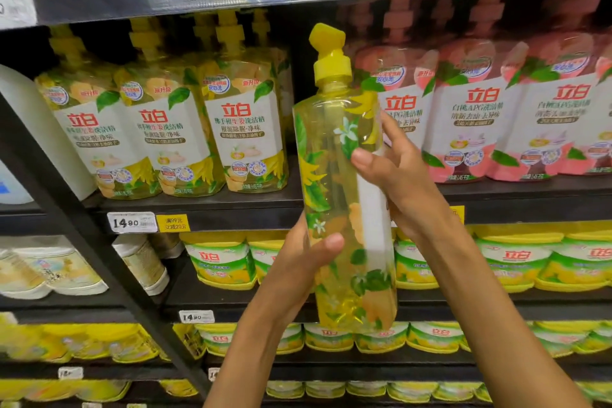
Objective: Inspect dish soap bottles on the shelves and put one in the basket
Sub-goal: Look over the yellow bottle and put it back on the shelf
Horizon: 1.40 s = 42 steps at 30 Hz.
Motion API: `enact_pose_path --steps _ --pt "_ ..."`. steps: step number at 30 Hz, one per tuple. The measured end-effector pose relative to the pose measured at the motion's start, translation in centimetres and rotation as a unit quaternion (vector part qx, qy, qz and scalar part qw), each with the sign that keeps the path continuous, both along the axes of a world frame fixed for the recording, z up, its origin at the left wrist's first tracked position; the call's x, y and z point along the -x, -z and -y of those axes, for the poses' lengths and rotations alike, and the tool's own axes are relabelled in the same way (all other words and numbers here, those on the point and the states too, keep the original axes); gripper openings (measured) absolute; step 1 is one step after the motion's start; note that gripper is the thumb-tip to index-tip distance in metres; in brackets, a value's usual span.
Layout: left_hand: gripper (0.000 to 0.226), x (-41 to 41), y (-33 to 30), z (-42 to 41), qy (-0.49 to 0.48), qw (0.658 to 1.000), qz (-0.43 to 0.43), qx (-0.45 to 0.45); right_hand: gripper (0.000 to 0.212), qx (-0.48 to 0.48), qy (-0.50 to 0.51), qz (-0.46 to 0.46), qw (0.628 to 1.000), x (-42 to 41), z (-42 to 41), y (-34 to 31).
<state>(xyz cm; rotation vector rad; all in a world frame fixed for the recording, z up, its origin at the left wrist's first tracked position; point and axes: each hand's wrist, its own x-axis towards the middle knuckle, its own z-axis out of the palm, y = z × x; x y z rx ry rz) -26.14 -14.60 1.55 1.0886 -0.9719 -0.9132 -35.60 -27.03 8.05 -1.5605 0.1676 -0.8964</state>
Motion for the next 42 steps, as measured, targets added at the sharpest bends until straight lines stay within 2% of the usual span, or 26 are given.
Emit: enact_pose_path --steps 2,4,6,7,9,10,13,15,17,20,22,24,27,31,35,39,42 --pt "0.09 -0.4 0.3 0.0 -0.02 0.999 0.025 -0.016 0.087 -0.004 0.043 0.014 0.999 0.1 -0.4 0.3" --pt "0.081 -0.5 0.8 -0.1 -0.036 0.998 0.033 -0.031 0.108 0.003 0.104 0.019 0.994 0.0 -0.7 0.5" --pt "0.073 0.0 0.9 0.0 -0.069 0.997 -0.003 -0.047 0.12 0.019 0.142 0.014 0.99 -0.3 -1.1 0.1" --pt "0.085 0.3 0.9 0.1 -0.09 0.994 -0.012 -0.055 0.121 0.02 0.145 0.012 0.989 -0.3 -1.2 -0.1" --pt "0.112 0.4 1.1 0.6 -0.098 0.992 -0.051 -0.06 0.112 0.012 0.136 0.016 0.99 -0.3 -1.0 -0.6" --pt "0.11 0.4 1.1 0.9 -0.092 0.992 -0.078 -0.046 0.104 0.014 0.134 0.016 0.991 -0.2 -0.7 -0.9" --pt "0.074 0.0 0.9 1.2 -0.024 0.987 -0.157 0.014 0.09 -0.008 0.113 -0.007 0.994 -0.2 0.6 -1.4" --pt "0.068 -0.1 0.9 1.4 0.01 0.982 -0.184 0.027 0.08 -0.11 0.015 -0.019 0.994 -0.4 0.9 -1.5" --pt "0.068 -0.3 1.2 1.4 0.011 0.982 -0.189 0.02 0.066 -0.17 -0.048 -0.004 0.984 -0.7 0.8 -1.3" --pt "0.066 -1.6 0.8 1.0 -0.017 0.991 -0.134 0.002 0.054 -0.179 -0.029 0.035 0.983 -0.7 0.5 -1.0" --pt "0.061 -2.3 -0.3 1.1 -0.079 0.995 -0.055 -0.009 0.045 -0.134 0.007 0.039 0.99 -0.6 0.5 -0.5" --pt "0.039 -2.9 -0.7 1.3 -0.081 0.996 -0.019 -0.023 0.049 -0.077 0.06 0.032 0.995 -0.6 0.3 -0.1" --pt "0.079 -2.3 0.4 1.4 -0.075 0.989 0.125 -0.007 0.063 -0.024 0.075 0.026 0.997 -0.3 -0.2 0.8" --pt "0.089 -2.8 1.4 1.4 -0.09 0.984 0.148 0.032 0.078 0.061 0.013 0.005 0.998 1.7 0.3 1.5" --pt "0.092 -3.7 1.1 1.9 -0.109 0.973 0.201 0.022 0.096 0.131 -0.058 -0.033 0.989 3.4 0.8 1.1" --pt "0.096 -3.8 0.9 1.7 -0.104 0.969 0.217 0.046 0.082 0.164 -0.082 -0.017 0.983 3.9 0.4 0.9" --pt "0.091 -3.7 0.8 1.6 -0.093 0.966 0.236 0.046 0.089 0.149 -0.081 -0.019 0.985 3.6 1.3 1.2"
